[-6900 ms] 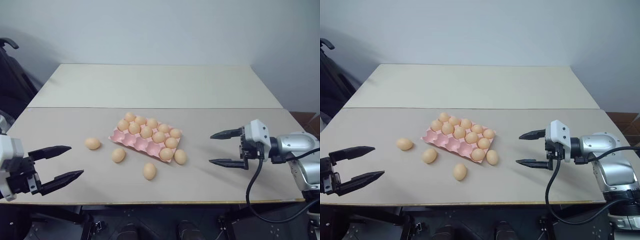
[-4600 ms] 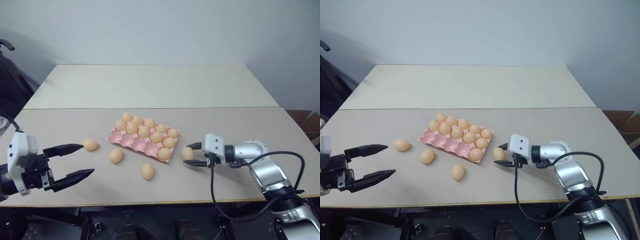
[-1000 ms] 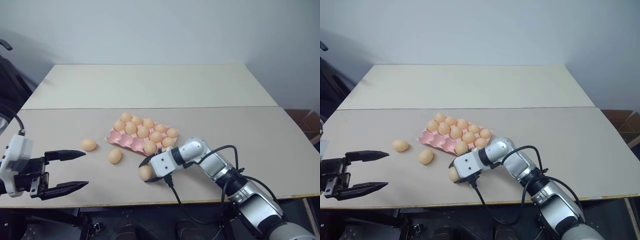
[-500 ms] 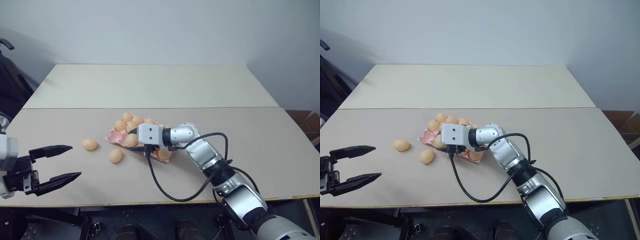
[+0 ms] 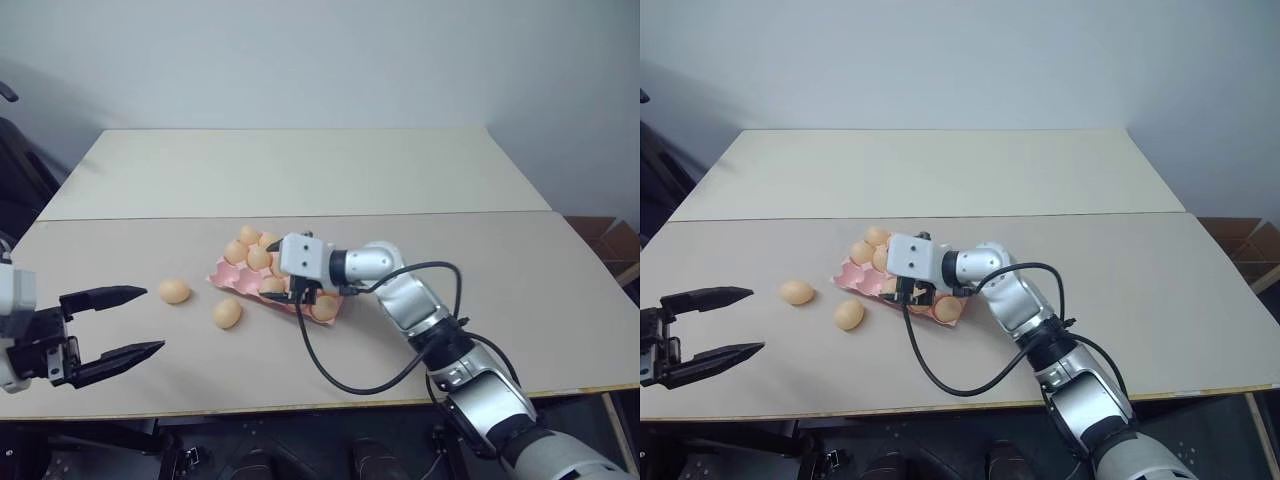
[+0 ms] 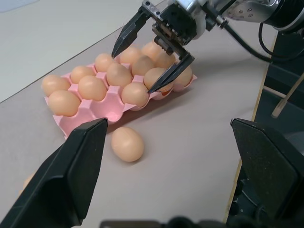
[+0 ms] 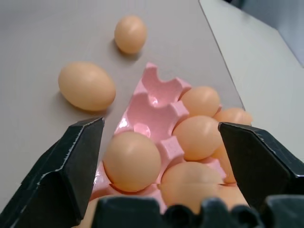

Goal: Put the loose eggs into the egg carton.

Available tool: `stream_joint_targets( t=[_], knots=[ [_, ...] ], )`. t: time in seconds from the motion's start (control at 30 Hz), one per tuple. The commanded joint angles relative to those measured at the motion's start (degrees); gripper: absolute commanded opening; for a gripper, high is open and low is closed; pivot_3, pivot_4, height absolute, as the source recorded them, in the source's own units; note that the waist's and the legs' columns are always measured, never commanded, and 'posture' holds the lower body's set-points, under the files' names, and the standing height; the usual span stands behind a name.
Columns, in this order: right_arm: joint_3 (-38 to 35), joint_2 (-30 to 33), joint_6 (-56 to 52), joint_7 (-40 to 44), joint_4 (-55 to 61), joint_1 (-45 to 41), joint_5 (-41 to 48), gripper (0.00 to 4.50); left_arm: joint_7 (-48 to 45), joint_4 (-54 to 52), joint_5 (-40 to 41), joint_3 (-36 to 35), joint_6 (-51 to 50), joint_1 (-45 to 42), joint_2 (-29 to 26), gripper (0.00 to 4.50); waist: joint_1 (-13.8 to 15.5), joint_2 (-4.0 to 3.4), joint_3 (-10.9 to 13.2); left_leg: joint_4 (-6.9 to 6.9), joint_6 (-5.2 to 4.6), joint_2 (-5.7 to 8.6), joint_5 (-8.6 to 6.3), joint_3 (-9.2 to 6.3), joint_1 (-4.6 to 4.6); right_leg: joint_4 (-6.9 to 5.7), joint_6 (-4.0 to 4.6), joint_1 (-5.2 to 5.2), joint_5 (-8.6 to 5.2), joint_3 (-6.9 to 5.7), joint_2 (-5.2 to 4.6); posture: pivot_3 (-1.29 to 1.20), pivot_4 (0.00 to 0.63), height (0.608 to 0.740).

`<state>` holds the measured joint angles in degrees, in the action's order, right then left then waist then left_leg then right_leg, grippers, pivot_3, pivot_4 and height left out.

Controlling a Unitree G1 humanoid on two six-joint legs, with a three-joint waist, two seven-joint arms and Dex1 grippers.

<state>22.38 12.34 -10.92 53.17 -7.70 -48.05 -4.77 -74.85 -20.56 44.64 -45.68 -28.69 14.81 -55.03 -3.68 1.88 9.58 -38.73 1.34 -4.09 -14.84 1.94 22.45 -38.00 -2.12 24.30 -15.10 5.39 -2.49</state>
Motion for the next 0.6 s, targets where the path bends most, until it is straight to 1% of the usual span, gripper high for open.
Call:
stream_joint_targets(
  t=[0.03,0.13,0.3,0.4,0.6],
  knots=[
    [-6.53,3.39,-4.02,4.03,6.96,2.08,8.34,4.48,-0.29,0.53,-0.40,-0.04,0.78,-0.83,-1.17,4.50,0.15,0.00,0.00,0.00,0.00,0.00,0.00,-0.02,0.00,0.01,0.00,-0.01,0.00,-0.02,0.00,0.00,0.150,0.740],
    [-10.98,7.70,-5.78,7.81,10.66,5.41,14.86,4.48,-0.47,0.77,-0.92,0.23,1.05,-1.00,-1.20,4.50,0.31,0.00,0.00,0.00,0.00,0.00,0.00,-0.02,0.00,0.04,0.00,-0.04,0.00,-0.02,-0.01,0.00,0.150,0.740],
    [-19.69,18.95,-12.21,14.10,18.13,13.17,25.45,4.48,-0.94,1.60,-1.73,0.72,1.60,-1.13,-0.95,4.50,0.68,0.01,0.01,0.03,-0.01,0.00,0.00,-0.02,0.01,0.09,0.00,-0.03,0.00,-0.01,0.00,0.00,0.150,0.740],
    [-23.62,24.53,-14.16,16.73,20.25,16.68,29.56,4.48,-1.15,2.65,-2.15,1.06,2.09,-1.79,-1.29,4.50,0.55,0.01,0.01,0.03,-0.01,0.00,-0.01,0.01,-0.03,0.08,0.00,-0.03,0.00,0.03,0.01,0.00,0.150,0.740],
    [-30.59,34.92,-11.84,22.87,19.27,23.89,33.57,4.48,-2.05,4.84,-3.07,1.02,3.18,-2.14,-1.83,4.50,0.73,0.02,0.02,0.04,-0.02,0.01,-0.01,0.05,-0.05,0.13,-0.01,-0.06,-0.01,0.06,0.01,0.00,0.150,0.740]
  ],
)
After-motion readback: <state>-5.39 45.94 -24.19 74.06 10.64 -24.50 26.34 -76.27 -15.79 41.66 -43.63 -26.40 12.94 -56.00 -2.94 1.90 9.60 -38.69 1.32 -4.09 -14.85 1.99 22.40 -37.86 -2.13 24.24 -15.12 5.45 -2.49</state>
